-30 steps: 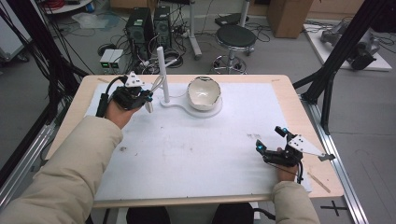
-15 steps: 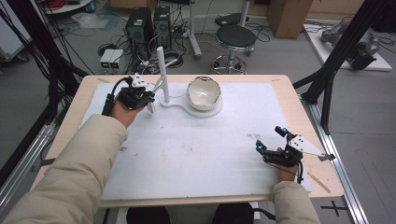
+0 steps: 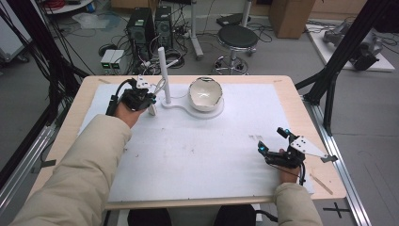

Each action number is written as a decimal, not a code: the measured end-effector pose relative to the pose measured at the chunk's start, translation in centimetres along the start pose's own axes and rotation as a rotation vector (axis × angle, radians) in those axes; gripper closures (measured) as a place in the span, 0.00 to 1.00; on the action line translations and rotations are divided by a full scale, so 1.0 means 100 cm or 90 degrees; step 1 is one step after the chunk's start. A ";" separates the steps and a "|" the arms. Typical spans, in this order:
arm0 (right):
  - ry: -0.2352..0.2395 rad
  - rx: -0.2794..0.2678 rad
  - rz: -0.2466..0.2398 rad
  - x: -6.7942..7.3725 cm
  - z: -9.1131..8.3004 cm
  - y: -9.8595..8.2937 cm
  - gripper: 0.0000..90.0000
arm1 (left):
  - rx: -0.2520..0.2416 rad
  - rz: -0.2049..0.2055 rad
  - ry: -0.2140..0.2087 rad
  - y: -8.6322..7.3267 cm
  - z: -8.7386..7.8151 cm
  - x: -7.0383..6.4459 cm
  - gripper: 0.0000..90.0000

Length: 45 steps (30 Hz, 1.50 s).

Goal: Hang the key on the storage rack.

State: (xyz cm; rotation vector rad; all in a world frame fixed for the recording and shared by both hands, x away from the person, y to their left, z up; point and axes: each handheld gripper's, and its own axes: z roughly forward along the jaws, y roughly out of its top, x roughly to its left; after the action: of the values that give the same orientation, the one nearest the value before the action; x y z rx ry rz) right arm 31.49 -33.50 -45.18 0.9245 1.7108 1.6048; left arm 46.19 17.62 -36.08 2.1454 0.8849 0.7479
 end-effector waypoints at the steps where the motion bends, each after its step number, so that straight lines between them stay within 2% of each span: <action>1: 0.000 0.001 0.002 0.000 0.000 0.000 0.01 | 0.000 0.000 0.000 0.000 0.001 0.000 0.89; 5: 0.001 -0.001 0.004 0.000 0.000 0.000 0.01 | -0.005 0.008 -0.003 -0.002 0.003 0.001 0.89; 9: 0.001 0.000 0.004 0.000 0.000 0.000 0.01 | -0.021 0.007 -0.023 -0.004 0.003 0.005 0.87; 11: 0.001 0.000 0.003 0.000 0.000 0.000 0.01 | -0.025 -0.005 -0.016 -0.004 -0.001 0.007 0.76; 13: 0.001 0.001 0.002 0.000 0.000 0.000 0.01 | -0.055 -0.013 -0.011 -0.002 -0.007 0.009 0.69; 14: 0.001 0.000 0.004 0.000 0.000 0.000 0.01 | -0.071 -0.027 -0.018 -0.002 -0.010 0.012 0.55; 15: 0.001 0.000 0.004 0.000 0.000 0.000 0.01 | -0.084 -0.044 -0.029 -0.002 -0.013 0.014 0.55; 16: 0.003 0.000 0.005 0.000 0.000 0.000 0.01 | -0.097 -0.050 -0.041 -0.002 -0.016 0.016 0.44; 17: 0.003 0.000 0.005 0.000 0.000 0.000 0.01 | -0.111 -0.058 -0.057 -0.003 -0.019 0.018 0.44; 18: 0.003 0.003 0.001 -0.001 0.000 0.000 0.01 | -0.116 -0.067 -0.075 -0.003 -0.022 0.020 0.32; 19: 0.003 0.003 0.001 -0.001 0.000 0.000 0.01 | -0.119 -0.072 -0.091 -0.004 -0.027 0.021 0.32; 21: 0.002 0.002 0.001 0.000 0.001 0.000 0.01 | -0.137 -0.071 -0.112 -0.006 -0.038 0.022 0.23; 24: 0.001 0.005 -0.002 0.000 0.001 0.000 0.01 | -0.239 -0.087 -0.120 -0.024 -0.062 0.021 0.11; 27: 0.002 0.003 -0.005 0.000 0.001 0.000 0.01 | -0.283 -0.107 -0.117 -0.045 -0.083 0.019 0.02; 30: 0.002 0.005 0.000 0.000 0.001 0.000 0.01 | -0.320 -0.115 -0.106 -0.075 -0.106 0.013 0.02; 34: 0.002 0.004 -0.001 0.000 0.001 0.000 0.01 | -0.333 -0.124 -0.086 -0.108 -0.127 0.005 0.02; 37: 0.001 0.005 -0.009 0.001 0.001 0.000 0.01 | -0.361 -0.140 -0.069 -0.133 -0.137 -0.002 0.02; 41: 0.001 0.007 -0.004 0.002 0.001 0.000 0.01 | -0.403 -0.172 -0.048 -0.164 -0.142 -0.013 0.02; 43: 0.000 0.006 -0.006 0.002 0.001 0.000 0.01 | -0.413 -0.184 -0.041 -0.175 -0.142 -0.019 0.02; 45: 0.001 0.004 -0.010 0.001 0.001 0.000 0.01 | -0.415 -0.183 -0.035 -0.185 -0.141 -0.024 0.02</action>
State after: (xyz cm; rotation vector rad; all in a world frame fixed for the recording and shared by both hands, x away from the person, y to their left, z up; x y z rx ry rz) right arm 31.50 -33.34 -45.18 0.9106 1.7213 1.5911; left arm 28.01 30.88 -42.39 1.4242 0.7638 0.7028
